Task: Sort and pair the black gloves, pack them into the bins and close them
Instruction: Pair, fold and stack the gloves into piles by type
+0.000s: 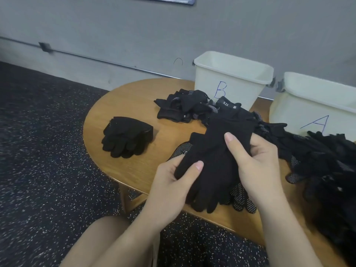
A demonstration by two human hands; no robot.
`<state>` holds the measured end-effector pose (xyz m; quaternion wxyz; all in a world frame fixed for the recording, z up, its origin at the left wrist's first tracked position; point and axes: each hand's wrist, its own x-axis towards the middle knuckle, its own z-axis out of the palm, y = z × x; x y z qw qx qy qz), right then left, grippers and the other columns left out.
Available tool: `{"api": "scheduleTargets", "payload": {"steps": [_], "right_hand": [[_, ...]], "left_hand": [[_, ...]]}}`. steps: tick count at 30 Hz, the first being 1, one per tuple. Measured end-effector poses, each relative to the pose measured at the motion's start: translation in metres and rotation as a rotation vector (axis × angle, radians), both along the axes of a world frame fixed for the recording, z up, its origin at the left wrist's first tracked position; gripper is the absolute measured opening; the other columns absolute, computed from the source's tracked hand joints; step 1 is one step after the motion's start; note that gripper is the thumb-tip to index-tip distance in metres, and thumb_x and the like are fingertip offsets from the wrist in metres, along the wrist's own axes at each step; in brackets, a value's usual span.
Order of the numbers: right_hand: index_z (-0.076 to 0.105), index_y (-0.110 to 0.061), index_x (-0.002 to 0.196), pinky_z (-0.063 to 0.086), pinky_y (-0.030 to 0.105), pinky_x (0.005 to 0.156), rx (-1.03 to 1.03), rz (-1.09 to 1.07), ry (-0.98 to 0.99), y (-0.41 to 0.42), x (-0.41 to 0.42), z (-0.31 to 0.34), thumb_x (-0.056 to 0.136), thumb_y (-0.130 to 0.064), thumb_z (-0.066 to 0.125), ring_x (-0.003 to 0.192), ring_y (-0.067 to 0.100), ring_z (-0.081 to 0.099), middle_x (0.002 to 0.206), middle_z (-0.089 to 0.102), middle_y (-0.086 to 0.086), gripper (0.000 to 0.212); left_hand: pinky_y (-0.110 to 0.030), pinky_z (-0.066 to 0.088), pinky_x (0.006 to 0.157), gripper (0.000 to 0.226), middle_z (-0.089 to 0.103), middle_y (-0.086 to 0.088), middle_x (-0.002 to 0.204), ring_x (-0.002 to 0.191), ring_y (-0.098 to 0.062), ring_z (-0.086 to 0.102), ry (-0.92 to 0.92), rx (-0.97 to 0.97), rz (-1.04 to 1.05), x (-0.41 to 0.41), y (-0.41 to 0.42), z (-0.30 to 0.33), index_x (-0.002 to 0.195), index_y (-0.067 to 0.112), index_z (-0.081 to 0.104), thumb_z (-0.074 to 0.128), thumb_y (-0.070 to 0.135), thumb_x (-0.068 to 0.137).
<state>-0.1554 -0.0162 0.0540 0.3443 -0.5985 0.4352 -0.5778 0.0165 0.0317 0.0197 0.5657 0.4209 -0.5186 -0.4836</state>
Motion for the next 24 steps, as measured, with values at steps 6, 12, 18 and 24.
{"api": "scheduleTargets", "payload": {"steps": [6,12,18,24], "right_hand": [[0.075,-0.016,0.09,0.061,0.048,0.075,0.057,0.002,-0.081,-0.019,0.023,-0.008,0.092,-0.038,0.072,0.084,0.017,0.071,0.091,0.075,0.011,0.023],[0.076,-0.014,0.09,0.056,0.06,0.091,0.123,-0.043,-0.18,-0.037,0.037,-0.012,0.091,-0.039,0.072,0.093,0.023,0.071,0.094,0.076,0.004,0.025],[0.068,-0.007,0.09,0.055,0.063,0.091,0.128,-0.083,-0.143,-0.04,0.048,-0.009,0.092,-0.039,0.07,0.104,0.04,0.068,0.102,0.069,0.022,0.032],[0.059,0.011,0.093,0.052,0.049,0.081,0.159,0.066,-0.135,-0.03,0.057,-0.004,0.084,-0.057,0.074,0.083,0.04,0.063,0.103,0.052,0.046,0.07]], "left_hand": [[-0.014,0.05,0.068,0.031,0.073,0.014,0.079,0.077,0.0,0.068,0.034,0.027,0.094,0.012,-0.006,0.002,0.083,0.03,0.076,0.057,0.018,0.106],[-0.036,0.046,0.064,0.036,0.057,-0.021,0.068,0.068,-0.026,0.052,0.131,0.075,0.302,0.029,-0.017,-0.001,0.074,0.017,0.073,0.058,0.031,0.105],[-0.021,0.049,0.083,0.009,0.066,0.012,0.1,0.098,-0.013,0.064,-0.246,-0.187,0.684,0.036,-0.016,0.0,0.108,0.022,0.066,0.059,0.021,0.103],[-0.029,0.043,0.109,0.044,0.054,0.013,0.141,0.136,-0.016,0.05,-0.424,-0.325,0.41,0.02,-0.013,0.0,0.143,0.021,0.055,0.052,0.037,0.103]]}}
